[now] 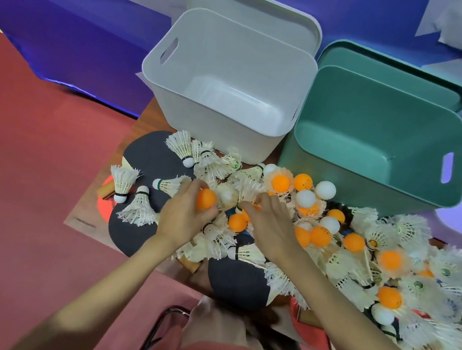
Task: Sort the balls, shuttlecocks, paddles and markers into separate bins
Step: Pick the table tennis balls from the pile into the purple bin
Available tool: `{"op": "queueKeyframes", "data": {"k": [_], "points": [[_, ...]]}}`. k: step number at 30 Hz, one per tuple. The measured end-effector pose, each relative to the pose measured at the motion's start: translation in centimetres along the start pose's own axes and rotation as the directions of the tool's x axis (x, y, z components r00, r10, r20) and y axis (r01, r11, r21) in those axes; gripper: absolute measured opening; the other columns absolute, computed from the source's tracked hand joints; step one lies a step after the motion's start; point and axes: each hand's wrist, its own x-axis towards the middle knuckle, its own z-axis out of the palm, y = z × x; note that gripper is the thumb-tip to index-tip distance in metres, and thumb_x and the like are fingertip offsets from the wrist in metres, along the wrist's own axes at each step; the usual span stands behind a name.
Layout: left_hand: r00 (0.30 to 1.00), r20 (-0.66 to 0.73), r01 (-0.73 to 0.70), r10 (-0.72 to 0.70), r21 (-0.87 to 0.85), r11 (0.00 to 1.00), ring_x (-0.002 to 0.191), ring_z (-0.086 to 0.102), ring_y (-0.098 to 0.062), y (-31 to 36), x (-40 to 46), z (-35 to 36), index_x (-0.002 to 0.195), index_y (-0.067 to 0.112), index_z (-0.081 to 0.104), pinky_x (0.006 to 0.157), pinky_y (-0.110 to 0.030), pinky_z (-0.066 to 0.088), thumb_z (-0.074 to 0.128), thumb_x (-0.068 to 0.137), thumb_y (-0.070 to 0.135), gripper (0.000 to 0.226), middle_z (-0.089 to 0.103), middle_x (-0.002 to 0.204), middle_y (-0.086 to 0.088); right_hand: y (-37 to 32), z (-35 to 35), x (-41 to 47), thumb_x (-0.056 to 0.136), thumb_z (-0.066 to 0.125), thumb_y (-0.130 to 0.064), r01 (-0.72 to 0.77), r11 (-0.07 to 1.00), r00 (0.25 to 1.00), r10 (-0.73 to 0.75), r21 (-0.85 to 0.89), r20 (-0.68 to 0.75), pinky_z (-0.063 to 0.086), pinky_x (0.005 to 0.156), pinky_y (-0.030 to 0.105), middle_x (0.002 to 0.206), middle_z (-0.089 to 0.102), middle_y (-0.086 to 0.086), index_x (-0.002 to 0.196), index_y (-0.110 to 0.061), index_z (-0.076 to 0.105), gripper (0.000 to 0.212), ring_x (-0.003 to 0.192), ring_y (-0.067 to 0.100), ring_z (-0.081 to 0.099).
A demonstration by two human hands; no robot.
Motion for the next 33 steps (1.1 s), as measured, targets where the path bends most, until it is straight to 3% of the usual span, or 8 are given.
{"op": "queueKeyframes", "data": {"k": [4,11,14,17,21,24,28,33], "points": [[0.999,-0.043,0.000,0.000,0.001,1.000,0.086,0.056,-0.017,-0.1,-0.2,-0.6,0.106,0.016,0.055,0.068,-0.036,0.050,0.067,0.083,0.036,0.033,0.059,0.101,0.002,0.0,0.1,0.7,0.038,0.079,0.004,0.008,0.993,1.000,-0.010,-0.122,-0.022,0.043,0.062,0.031,0.076,0.054,0.010,0.091,-0.016,0.069,0.058,0.070,0.029,0.053],[0.999,-0.034,-0.005,0.006,0.025,1.000,0.083,0.056,-0.018,1.1,0.0,-0.7,0.107,0.016,0.055,0.065,-0.032,0.045,0.065,0.084,0.036,0.032,0.059,0.099,-0.001,0.1,-0.2,0.9,0.037,0.077,0.005,-0.012,0.993,1.000,0.010,-0.119,-0.022,0.040,0.064,0.034,0.074,0.056,0.011,0.089,-0.012,0.066,0.056,0.071,0.031,0.053],[0.998,-0.004,-0.058,0.058,0.042,0.997,0.088,0.057,-0.021,2.3,0.2,-0.4,0.111,0.019,0.057,0.067,-0.032,0.044,0.063,0.086,0.037,0.032,0.060,0.100,-0.004,1.0,-1.7,-0.2,0.057,0.074,0.004,-0.062,0.997,0.991,0.067,0.040,-0.117,0.041,0.069,0.038,0.088,0.059,0.010,0.108,-0.016,0.062,0.056,0.081,0.031,0.053],[0.992,0.040,-0.120,0.118,0.044,0.992,0.090,0.058,-0.024,4.5,0.5,0.4,0.115,0.020,0.059,0.070,-0.030,0.042,0.062,0.087,0.036,0.032,0.063,0.104,-0.006,3.8,-3.5,-3.2,0.084,0.064,-0.011,-0.135,0.954,0.959,0.194,0.267,-0.206,0.038,0.083,0.040,0.109,0.055,0.006,0.126,-0.021,0.053,0.044,0.096,0.027,0.048],[0.963,0.114,-0.243,0.245,-0.033,0.970,0.087,0.057,-0.020,8.5,0.2,2.8,0.114,0.022,0.058,0.069,-0.031,0.044,0.050,0.083,0.051,0.043,0.061,0.102,-0.003,9.5,-4.6,-10.0,0.094,0.056,-0.019,-0.117,0.868,0.841,0.345,0.482,-0.418,0.035,0.088,0.030,0.114,0.051,0.002,0.128,-0.019,0.050,0.034,0.102,0.019,0.046],[0.914,0.175,-0.356,0.365,-0.080,0.931,0.089,0.056,-0.018,12.5,-0.4,5.2,0.118,0.021,0.056,0.069,-0.031,0.046,0.046,0.084,0.052,0.047,0.059,0.106,-0.003,14.3,-4.1,-15.0,0.094,0.055,-0.015,-0.172,0.836,0.723,0.467,0.522,-0.509,0.037,0.085,0.030,0.115,0.051,0.005,0.126,-0.014,0.049,0.032,0.100,0.016,0.046],[0.806,0.279,-0.516,0.521,-0.099,0.851,0.089,0.057,-0.019,19.7,-0.8,8.6,0.121,0.022,0.054,0.067,-0.038,0.049,0.043,0.088,0.052,0.046,0.056,0.108,0.000,20.8,-3.6,-19.2,0.096,0.053,-0.019,-0.315,0.750,0.624,0.625,0.581,-0.469,0.034,0.079,0.025,0.112,0.049,0.010,0.127,-0.009,0.045,0.034,0.096,0.020,0.048],[0.617,0.348,-0.737,0.706,-0.057,0.673,0.071,0.060,-0.026,31.1,0.4,15.0,0.129,0.020,0.049,0.058,-0.038,0.051,0.043,0.095,0.044,0.042,0.052,0.112,-0.005,28.6,-4.4,-21.2,0.098,0.048,-0.028,-0.354,0.664,0.583,0.708,0.659,-0.399,0.036,0.076,0.025,0.120,0.047,0.010,0.131,-0.009,0.042,0.038,0.096,0.014,0.046]]}}
